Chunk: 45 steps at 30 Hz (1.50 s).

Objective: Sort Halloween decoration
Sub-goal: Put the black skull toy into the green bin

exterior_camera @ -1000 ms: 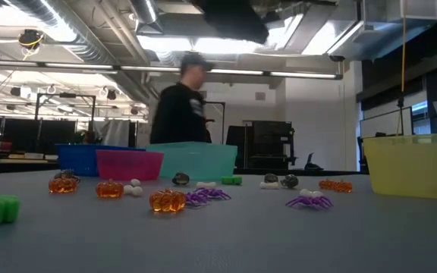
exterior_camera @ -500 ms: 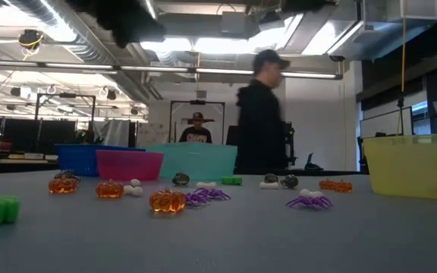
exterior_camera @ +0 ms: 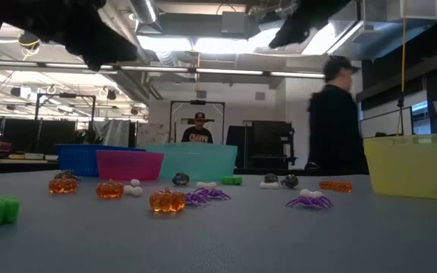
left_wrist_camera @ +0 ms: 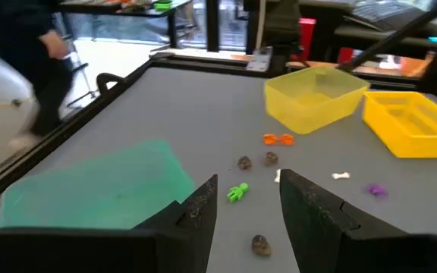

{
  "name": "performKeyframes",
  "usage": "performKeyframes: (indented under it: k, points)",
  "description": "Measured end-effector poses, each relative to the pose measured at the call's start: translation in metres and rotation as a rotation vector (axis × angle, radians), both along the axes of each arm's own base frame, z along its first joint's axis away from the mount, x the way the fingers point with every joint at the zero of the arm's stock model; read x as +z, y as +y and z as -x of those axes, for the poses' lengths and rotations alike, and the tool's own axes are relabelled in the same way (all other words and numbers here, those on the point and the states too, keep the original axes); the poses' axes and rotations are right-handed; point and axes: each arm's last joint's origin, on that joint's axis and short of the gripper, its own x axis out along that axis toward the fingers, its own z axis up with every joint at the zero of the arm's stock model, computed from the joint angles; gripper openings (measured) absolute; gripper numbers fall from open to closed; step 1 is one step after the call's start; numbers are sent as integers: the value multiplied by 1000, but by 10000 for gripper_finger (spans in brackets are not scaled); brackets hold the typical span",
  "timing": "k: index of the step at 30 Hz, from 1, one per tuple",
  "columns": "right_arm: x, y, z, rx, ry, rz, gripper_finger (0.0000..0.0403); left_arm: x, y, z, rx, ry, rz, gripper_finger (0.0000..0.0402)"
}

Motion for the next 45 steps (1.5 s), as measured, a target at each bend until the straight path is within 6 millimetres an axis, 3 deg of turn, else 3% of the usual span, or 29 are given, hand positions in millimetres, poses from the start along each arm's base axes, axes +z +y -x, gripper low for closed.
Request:
performKeyframes:
  k: [8, 17, 26, 32, 39, 45]
  points:
    - [-38, -5, -30, -4, 136, -54, 220, -16, 3, 6, 86, 16, 33, 127]
    - [-75, -7, -57, 46, 217, -118, 220, -16, 3, 6, 98, 9, 64, 127]
    - [-101, -1, -69, 112, 300, -181, 220, -16, 3, 6, 99, 1, 71, 127]
    - [-116, 20, -77, 158, 349, -153, 220, -16, 3, 6, 99, 1, 71, 127]
    - [-135, 27, -83, 43, 426, 28, 220, -16, 3, 6, 99, 1, 71, 127]
    - [-148, 23, -86, -36, 472, 3, 220, -16, 3, 6, 99, 1, 72, 127]
